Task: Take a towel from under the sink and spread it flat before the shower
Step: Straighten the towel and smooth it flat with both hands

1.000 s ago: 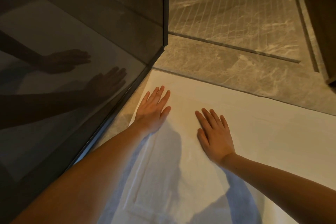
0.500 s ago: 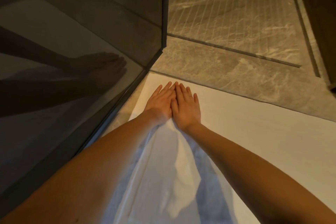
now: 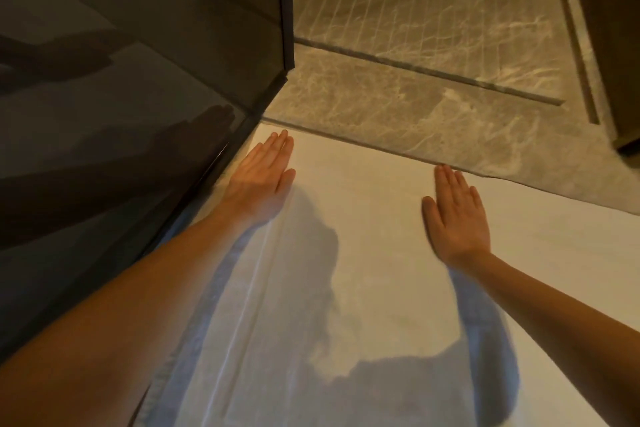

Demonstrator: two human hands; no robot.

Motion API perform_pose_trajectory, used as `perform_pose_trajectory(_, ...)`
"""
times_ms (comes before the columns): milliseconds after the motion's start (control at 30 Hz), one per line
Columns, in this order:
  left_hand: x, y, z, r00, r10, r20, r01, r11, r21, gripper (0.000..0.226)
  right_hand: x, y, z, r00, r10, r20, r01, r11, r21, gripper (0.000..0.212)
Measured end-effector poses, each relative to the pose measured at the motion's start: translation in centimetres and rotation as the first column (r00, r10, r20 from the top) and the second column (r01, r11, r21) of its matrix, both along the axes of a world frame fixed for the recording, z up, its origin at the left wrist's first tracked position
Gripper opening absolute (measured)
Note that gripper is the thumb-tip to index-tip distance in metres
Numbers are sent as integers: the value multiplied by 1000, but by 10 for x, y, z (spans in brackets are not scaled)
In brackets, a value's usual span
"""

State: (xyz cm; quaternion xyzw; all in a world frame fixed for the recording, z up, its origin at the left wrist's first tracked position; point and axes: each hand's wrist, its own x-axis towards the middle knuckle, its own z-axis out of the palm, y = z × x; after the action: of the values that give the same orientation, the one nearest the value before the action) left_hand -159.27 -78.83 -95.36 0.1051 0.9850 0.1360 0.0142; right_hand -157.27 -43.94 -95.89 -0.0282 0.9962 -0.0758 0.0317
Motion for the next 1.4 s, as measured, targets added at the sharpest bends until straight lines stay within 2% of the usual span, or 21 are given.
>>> perform_pose_trajectory(167,-4,1,2,998,-18,68,19,1000,-16,59,1,7,2,1000,-20,11,20,1000,7,68)
perform_pose_trajectory(233,-6,2,3,995,-10,100,17,997,-74,59,2,5,5,999,-6,33,5,999,32,66)
perform_pose_trajectory(333,-11,6,19,989,-17,148,54,967,-251,61,0,2,17,993,-6,115,-8,992,122,63)
perform_pose_trajectory(400,-4,14,31,994,-52,93,74,966,-249,61,-5,-16,32,989,-66,131,47,988,145,61)
perform_pose_trajectory(433,7,21,35,996,-80,36,85,979,-184,60,-6,-33,40,991,-94,99,85,992,92,60)
perform_pose_trajectory(500,41,38,39,984,-162,-78,159,986,-49,57,2,-84,50,992,-116,51,122,985,-120,56)
perform_pose_trajectory(567,77,56,34,962,-212,-171,223,974,48,51,26,-138,51,999,-15,35,24,954,-298,53)
perform_pose_trajectory(600,88,61,30,960,-202,-193,225,968,108,48,40,-159,48,998,56,20,-46,940,-339,52)
perform_pose_trajectory(667,97,63,23,977,-189,-99,203,966,161,52,61,-182,37,993,115,4,-106,926,-363,53)
perform_pose_trajectory(733,99,59,14,980,-198,-30,200,975,92,59,67,-180,24,997,57,51,-34,926,-376,54)
perform_pose_trajectory(767,99,56,10,978,-208,-18,208,977,34,59,69,-176,19,997,45,69,-18,936,-352,55)
perform_pose_trajectory(867,98,48,-1,973,-232,7,231,968,-100,57,75,-164,5,992,123,37,-115,980,-165,58)
perform_pose_trajectory(1000,95,23,-7,985,-170,-1,170,983,-65,63,80,-127,2,995,78,56,-73,993,-94,60)
perform_pose_trajectory(1200,95,1,-16,994,-110,-24,107,988,-111,64,110,-22,4,988,-150,41,151,988,-28,64)
perform_pose_trajectory(1400,101,6,-3,996,-82,-26,80,995,-66,63,112,-19,11,978,-201,48,202,979,-24,59)
